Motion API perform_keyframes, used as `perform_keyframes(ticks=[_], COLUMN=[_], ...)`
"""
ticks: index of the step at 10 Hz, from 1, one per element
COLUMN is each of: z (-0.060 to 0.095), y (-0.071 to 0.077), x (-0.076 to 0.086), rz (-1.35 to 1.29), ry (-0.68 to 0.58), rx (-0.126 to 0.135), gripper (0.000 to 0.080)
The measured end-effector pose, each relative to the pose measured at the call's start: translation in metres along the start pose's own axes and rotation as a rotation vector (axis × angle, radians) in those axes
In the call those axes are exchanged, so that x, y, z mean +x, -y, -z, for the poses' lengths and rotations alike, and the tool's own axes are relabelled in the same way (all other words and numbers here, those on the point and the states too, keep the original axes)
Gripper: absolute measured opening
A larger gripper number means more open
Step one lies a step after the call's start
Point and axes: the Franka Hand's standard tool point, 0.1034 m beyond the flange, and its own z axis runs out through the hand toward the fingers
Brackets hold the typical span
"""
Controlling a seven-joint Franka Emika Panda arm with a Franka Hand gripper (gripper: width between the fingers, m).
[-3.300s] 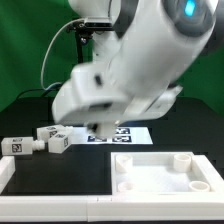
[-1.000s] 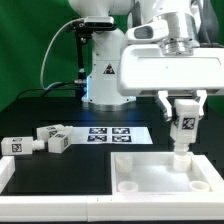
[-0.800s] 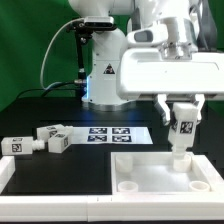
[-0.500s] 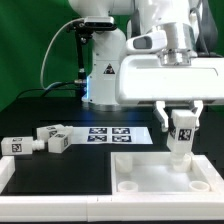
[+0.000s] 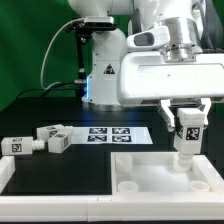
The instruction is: Assemble one leg
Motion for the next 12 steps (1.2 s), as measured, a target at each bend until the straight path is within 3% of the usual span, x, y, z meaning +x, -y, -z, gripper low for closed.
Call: perform_keyframes(ticks=[4, 8, 12], z=[-0.001, -0.01, -0.02], y=[0.001, -0.002, 0.016], x=[0.0, -0.004, -0.013], rz=[0.005, -0.035, -0.044], ry=[0.002, 0.008, 0.022], rx=[0.002, 0.022, 0.034], gripper=[0.0284, 0.0284, 0.0284])
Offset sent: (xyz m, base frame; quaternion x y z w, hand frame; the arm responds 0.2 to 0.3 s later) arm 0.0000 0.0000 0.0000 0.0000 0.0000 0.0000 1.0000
